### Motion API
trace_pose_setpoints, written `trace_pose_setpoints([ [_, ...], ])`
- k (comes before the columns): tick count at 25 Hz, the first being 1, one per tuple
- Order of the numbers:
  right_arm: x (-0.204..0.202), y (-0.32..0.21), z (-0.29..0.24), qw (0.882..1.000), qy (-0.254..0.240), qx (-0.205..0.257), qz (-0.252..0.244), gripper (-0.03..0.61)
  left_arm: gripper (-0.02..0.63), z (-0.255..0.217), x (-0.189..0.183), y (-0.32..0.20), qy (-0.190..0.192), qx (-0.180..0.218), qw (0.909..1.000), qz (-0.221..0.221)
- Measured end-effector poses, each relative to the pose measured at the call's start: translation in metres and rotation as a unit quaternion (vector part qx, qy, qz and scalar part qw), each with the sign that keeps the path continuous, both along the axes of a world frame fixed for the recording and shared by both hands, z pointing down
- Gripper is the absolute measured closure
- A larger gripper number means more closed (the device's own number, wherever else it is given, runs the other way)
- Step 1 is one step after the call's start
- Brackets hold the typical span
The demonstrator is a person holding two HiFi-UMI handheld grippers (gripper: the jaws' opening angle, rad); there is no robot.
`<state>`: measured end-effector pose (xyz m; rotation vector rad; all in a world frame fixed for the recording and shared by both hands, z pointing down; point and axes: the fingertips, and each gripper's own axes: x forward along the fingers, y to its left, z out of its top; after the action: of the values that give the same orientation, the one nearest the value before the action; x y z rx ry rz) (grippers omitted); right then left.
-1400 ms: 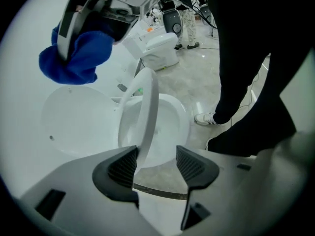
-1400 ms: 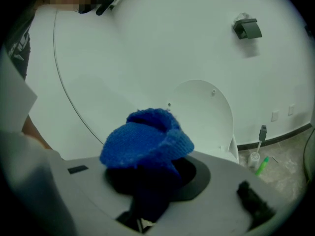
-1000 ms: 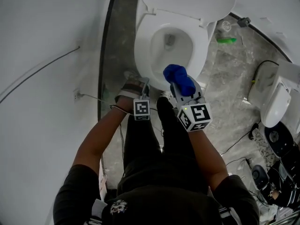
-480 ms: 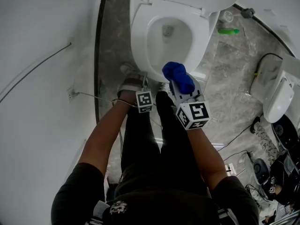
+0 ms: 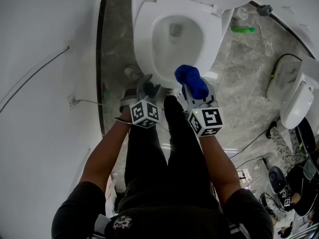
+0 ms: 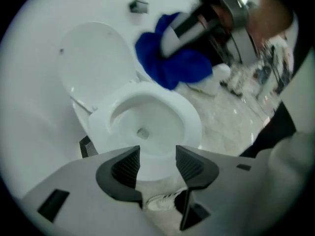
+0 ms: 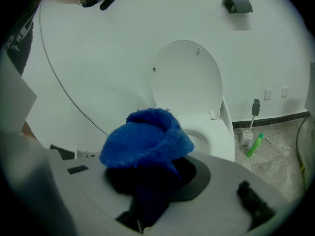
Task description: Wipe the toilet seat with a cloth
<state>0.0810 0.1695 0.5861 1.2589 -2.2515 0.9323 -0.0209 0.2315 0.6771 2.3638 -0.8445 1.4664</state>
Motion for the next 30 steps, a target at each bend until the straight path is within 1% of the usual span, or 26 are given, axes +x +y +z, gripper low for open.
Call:
trace_pose_setpoints([
  [1,-0.001,-0.005,0.002,1.0,0.002,0.001,0.0,0.482,0.386,-0.017,0.0,-0.013,0.044,0.003,0.9979,-0.047],
  [2,-0.003,-0.01,0.005,1.0,0.003,0.003,-0.001,0.482,0.411,-0.031,-0.001,-0.028,0.086,0.005,0.9915,-0.097],
  [3,-0.005,-0.015,0.007,1.0,0.004,0.005,-0.001,0.482,0.44,-0.043,-0.006,-0.042,0.122,0.007,0.9817,-0.146],
  [4,-0.008,-0.021,0.01,1.0,0.006,0.007,0.0,0.482,0.48,-0.052,-0.012,-0.057,0.149,0.012,0.97,-0.192],
  [6,-0.011,-0.032,0.016,1.0,0.014,0.013,0.005,0.482,0.585,-0.061,-0.026,-0.083,0.179,0.024,0.9483,-0.261],
  [7,-0.013,-0.038,0.02,1.0,0.019,0.015,0.01,0.482,0.602,-0.062,-0.031,-0.093,0.188,0.028,0.9401,-0.283],
  [8,-0.014,-0.044,0.024,1.0,0.022,0.014,0.016,0.482,0.603,-0.061,-0.034,-0.102,0.196,0.028,0.9334,-0.299],
  [10,-0.021,-0.059,0.032,0.999,0.025,0.014,0.026,0.482,0.603,-0.058,-0.039,-0.114,0.207,0.025,0.9241,-0.32],
  [12,-0.031,-0.08,0.042,0.999,0.031,0.019,0.023,0.482,0.603,-0.055,-0.044,-0.124,0.211,0.025,0.9192,-0.331],
  [15,-0.053,-0.121,0.06,0.999,0.037,0.028,0.016,0.482,0.603,-0.047,-0.056,-0.138,0.211,0.023,0.9149,-0.343],
  [16,-0.061,-0.134,0.068,0.999,0.038,0.027,0.017,0.482,0.603,-0.042,-0.061,-0.14,0.214,0.017,0.9105,-0.353],
  [17,-0.071,-0.147,0.076,0.999,0.038,0.024,0.019,0.482,0.603,-0.037,-0.067,-0.141,0.222,0.005,0.9019,-0.371],
  [18,-0.08,-0.159,0.084,0.999,0.037,0.02,0.021,0.482,0.603,-0.031,-0.072,-0.142,0.234,-0.01,0.8886,-0.395],
  [19,-0.089,-0.17,0.09,0.999,0.036,0.017,0.022,0.482,0.603,-0.026,-0.077,-0.142,0.245,-0.025,0.8735,-0.42],
  [20,-0.098,-0.18,0.095,0.999,0.036,0.013,0.021,0.482,0.603,-0.023,-0.081,-0.142,0.253,-0.034,0.8613,-0.439],
  [21,-0.107,-0.189,0.101,0.999,0.041,0.008,0.019,0.482,0.603,-0.023,-0.083,-0.143,0.256,-0.038,0.8547,-0.45],
  [23,-0.123,-0.204,0.113,0.999,0.052,-0.005,0.011,0.482,0.603,-0.025,-0.085,-0.143,0.26,-0.041,0.8494,-0.457],
  [25,-0.136,-0.215,0.121,0.998,0.06,-0.012,0.004,0.482,0.603,-0.028,-0.084,-0.141,0.274,-0.054,0.8418,-0.462],
  [26,-0.141,-0.218,0.126,0.998,0.065,-0.015,-0.001,0.482,0.603,-0.028,-0.085,-0.14,0.279,-0.059,0.84,-0.461],
  [27,-0.145,-0.221,0.132,0.997,0.071,-0.019,-0.004,0.482,0.603,-0.029,-0.087,-0.14,0.282,-0.062,0.8409,-0.458],
  [30,-0.143,-0.229,0.143,0.996,0.085,-0.026,-0.002,0.482,0.603,-0.028,-0.098,-0.143,0.272,-0.055,0.852,-0.444],
])
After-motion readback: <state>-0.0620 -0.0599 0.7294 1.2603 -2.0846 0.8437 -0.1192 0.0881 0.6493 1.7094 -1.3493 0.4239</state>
